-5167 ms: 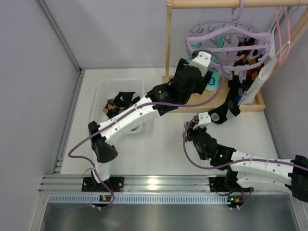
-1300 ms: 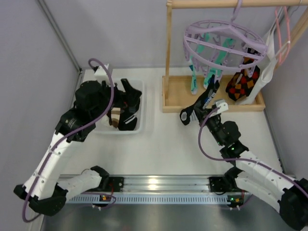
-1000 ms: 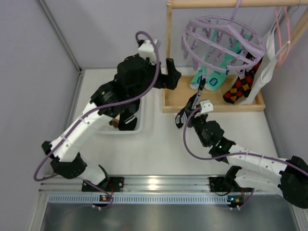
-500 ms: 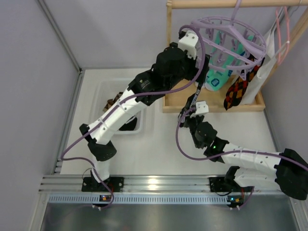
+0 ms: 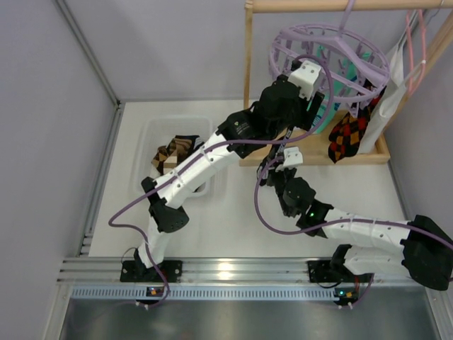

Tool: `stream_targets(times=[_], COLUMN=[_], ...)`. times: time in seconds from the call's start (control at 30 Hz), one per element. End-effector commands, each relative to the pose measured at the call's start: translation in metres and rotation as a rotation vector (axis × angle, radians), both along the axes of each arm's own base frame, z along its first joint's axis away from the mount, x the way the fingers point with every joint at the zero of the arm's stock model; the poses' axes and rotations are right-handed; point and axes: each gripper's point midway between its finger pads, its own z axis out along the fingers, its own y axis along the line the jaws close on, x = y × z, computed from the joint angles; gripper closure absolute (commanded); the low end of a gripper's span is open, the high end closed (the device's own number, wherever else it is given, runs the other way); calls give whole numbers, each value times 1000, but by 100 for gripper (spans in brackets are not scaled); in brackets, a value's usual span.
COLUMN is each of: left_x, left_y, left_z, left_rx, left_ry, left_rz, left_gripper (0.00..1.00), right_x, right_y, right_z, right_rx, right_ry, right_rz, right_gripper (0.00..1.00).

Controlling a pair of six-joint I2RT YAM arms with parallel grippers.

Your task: Remove the socks clipped to the hanger

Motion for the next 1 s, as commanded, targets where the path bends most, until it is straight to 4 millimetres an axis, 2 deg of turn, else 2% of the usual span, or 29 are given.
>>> stream_targets(times=[0.0,0.07,0.17,0.3,0.33,0.4,0.5,0.6,0.67,0.73,0.87,0.97], left_x=[8,11,13,16,16,19,19,20,20,20,18,12], left_y=[7,8,8,5,5,7,7,8,10,11,12,17], left_z=[25,24,27,25,24,22,22,21,23,24,28,33], left_rx=[-37,-28,-29,-26,-22,-18,-18,-12,-16,-15,-28,-37], left_ry=[-70,-79,-96,-101,-103,-102,-103,-105,-107,-110,-106,-102], left_rz=[54,68,70,75,77,89,93,99,109,110,99,93], left_gripper=[32,35,46,49,61,74,82,84,92,91,88,68], right_x=[-3,-5,-7,-9,-10,-12,-15,-22,-31,-38,-54,-61], right_y=[12,13,14,15,13,11,4,-6,-12,-21,-20,-20], right_z=[22,23,21,19,19,19,13,2,-11,-25,-42,-50], right_rx=[57,60,54,58,60,69,83,113,126,141,153,151], right_ry=[-33,-36,-35,-36,-37,-39,-32,-22,-8,9,30,59], right_rz=[18,26,32,41,40,40,36,39,61,72,167,204], right_gripper=[100,100,100,100,100,100,100,100,100,100,100,100])
